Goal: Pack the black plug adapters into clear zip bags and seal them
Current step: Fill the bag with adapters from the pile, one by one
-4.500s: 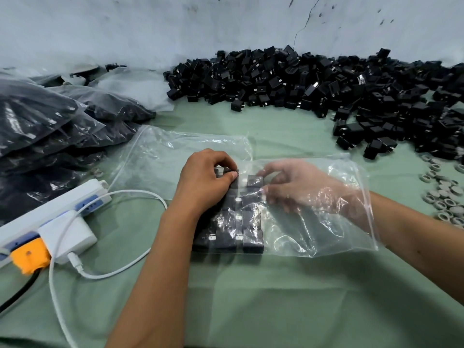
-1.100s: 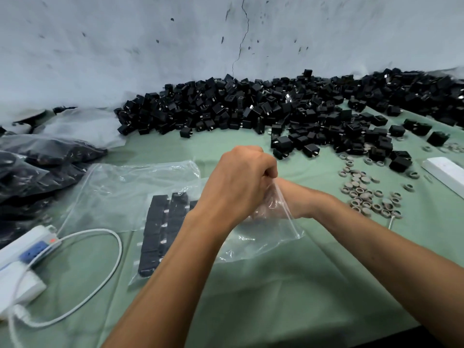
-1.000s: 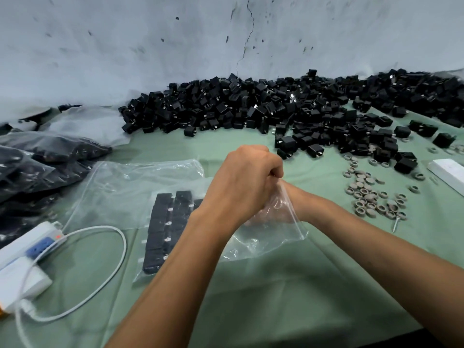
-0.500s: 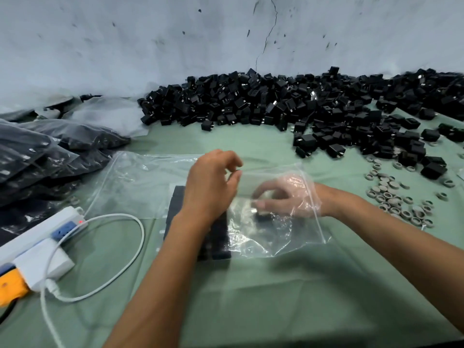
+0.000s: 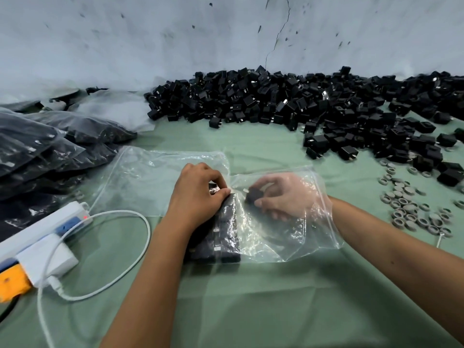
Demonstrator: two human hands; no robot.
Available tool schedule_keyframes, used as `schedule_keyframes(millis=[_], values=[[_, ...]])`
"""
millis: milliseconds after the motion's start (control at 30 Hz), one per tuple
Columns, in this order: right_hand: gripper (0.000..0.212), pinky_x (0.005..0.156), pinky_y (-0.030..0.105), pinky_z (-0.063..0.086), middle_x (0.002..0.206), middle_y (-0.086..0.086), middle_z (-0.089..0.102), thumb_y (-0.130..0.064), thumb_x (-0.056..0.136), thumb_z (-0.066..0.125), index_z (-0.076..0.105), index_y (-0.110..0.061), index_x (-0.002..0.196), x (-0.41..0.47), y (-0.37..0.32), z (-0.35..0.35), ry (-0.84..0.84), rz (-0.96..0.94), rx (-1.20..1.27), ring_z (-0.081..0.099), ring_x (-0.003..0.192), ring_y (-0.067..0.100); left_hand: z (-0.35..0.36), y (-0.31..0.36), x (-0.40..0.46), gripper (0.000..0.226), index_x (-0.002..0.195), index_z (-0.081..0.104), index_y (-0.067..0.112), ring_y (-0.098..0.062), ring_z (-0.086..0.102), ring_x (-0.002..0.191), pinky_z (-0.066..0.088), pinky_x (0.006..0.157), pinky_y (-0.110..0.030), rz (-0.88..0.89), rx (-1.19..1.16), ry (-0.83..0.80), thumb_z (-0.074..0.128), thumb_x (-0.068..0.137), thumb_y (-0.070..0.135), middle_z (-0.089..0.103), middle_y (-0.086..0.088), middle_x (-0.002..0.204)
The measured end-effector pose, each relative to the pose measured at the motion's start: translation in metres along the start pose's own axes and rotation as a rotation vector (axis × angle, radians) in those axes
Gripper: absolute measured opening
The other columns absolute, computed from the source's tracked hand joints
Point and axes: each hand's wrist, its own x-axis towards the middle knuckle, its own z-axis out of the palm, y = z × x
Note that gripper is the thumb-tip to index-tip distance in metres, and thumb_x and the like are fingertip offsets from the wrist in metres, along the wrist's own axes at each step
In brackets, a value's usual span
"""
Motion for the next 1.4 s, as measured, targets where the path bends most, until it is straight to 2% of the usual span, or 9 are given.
schedule_keyframes(millis=[200,367,633,733,833,1033,1167,1300,1400], values=[[0.034,0.066,0.032,0.064,0.090,-0.003,0.080,-0.016,0.091,0.075,0.066,-0.032,0.119,0.005,-0.005,0.008,0.011,-0.001,0.056,0.077,0.078,0.029,0.001,-0.004,-0.001,0.014,0.074,0.070,0.034,-0.013,0.046,0.101,0.037,0.081,-0.023,0.013,-0.029,-0.012,0.081,0.083,0.035,0.060,0.012,0.092],[0.026,0.058,0.031,0.061,0.089,0.007,0.079,-0.022,0.089,0.074,0.065,-0.031,0.113,0.008,-0.017,0.015,-0.007,0.003,0.194,0.071,0.064,0.021,0.002,-0.007,-0.001,0.020,0.071,0.066,0.038,-0.011,0.045,0.099,0.034,0.075,-0.013,0.032,-0.067,0.004,0.082,0.082,0.035,0.060,0.014,0.091],[0.035,0.041,0.012,0.045,0.060,-0.006,0.070,-0.010,0.098,0.065,0.066,-0.019,0.132,0.012,-0.014,0.025,-0.019,0.010,0.320,0.061,0.045,0.000,0.005,-0.008,-0.002,0.011,0.083,0.069,0.035,-0.013,0.046,0.101,0.037,0.082,-0.023,0.038,-0.064,0.022,0.079,0.084,0.034,0.059,0.012,0.093],[0.046,0.044,0.012,0.047,0.070,-0.006,0.076,-0.030,0.091,0.069,0.062,-0.032,0.136,0.013,-0.011,0.024,-0.040,-0.029,0.250,0.065,0.051,0.000,0.005,-0.010,-0.003,0.009,0.093,0.070,0.031,-0.012,0.045,0.101,0.032,0.080,-0.010,0.030,-0.064,0.046,0.077,0.087,0.029,0.059,0.010,0.097],[0.046,0.046,0.016,0.050,0.085,-0.003,0.079,-0.057,0.076,0.069,0.064,-0.054,0.122,0.013,-0.003,0.021,0.001,-0.023,0.183,0.070,0.058,0.007,0.004,-0.011,-0.004,0.012,0.097,0.070,0.027,-0.012,0.044,0.101,0.029,0.082,0.004,0.026,-0.077,0.069,0.075,0.089,0.020,0.060,0.008,0.099],[0.045,0.046,0.018,0.052,0.077,0.005,0.076,-0.066,0.070,0.070,0.072,-0.054,0.113,0.012,0.007,0.024,-0.006,-0.093,0.286,0.067,0.053,0.009,0.002,-0.008,-0.004,0.029,0.101,0.070,0.023,-0.019,0.048,0.108,0.042,0.093,-0.029,0.007,-0.036,0.016,0.058,0.090,-0.001,0.062,0.003,0.106],[0.043,0.042,0.015,0.048,0.074,0.000,0.076,-0.058,0.075,0.074,0.074,-0.047,0.117,0.006,0.004,0.029,-0.015,-0.114,0.390,0.064,0.048,0.005,0.002,-0.007,-0.005,0.025,0.103,0.070,0.023,-0.019,0.049,0.109,0.043,0.094,-0.031,0.010,-0.034,0.033,0.060,0.093,0.002,0.062,0.003,0.105],[0.031,0.046,0.014,0.049,0.072,0.000,0.074,-0.032,0.093,0.070,0.069,-0.037,0.123,0.009,0.005,0.031,0.088,-0.096,0.256,0.066,0.052,0.003,0.004,-0.008,-0.005,0.012,0.104,0.069,0.024,-0.018,0.050,0.107,0.043,0.093,-0.030,0.023,-0.035,0.049,0.066,0.095,0.016,0.062,0.005,0.103],[0.020,0.046,0.021,0.049,0.073,0.005,0.072,-0.035,0.090,0.072,0.075,-0.030,0.109,0.006,0.006,0.037,0.120,-0.106,0.296,0.065,0.054,0.011,0.004,-0.008,-0.005,0.012,0.103,0.069,0.024,-0.018,0.050,0.108,0.044,0.095,-0.032,0.016,-0.037,0.048,0.069,0.094,0.017,0.062,0.005,0.103]])
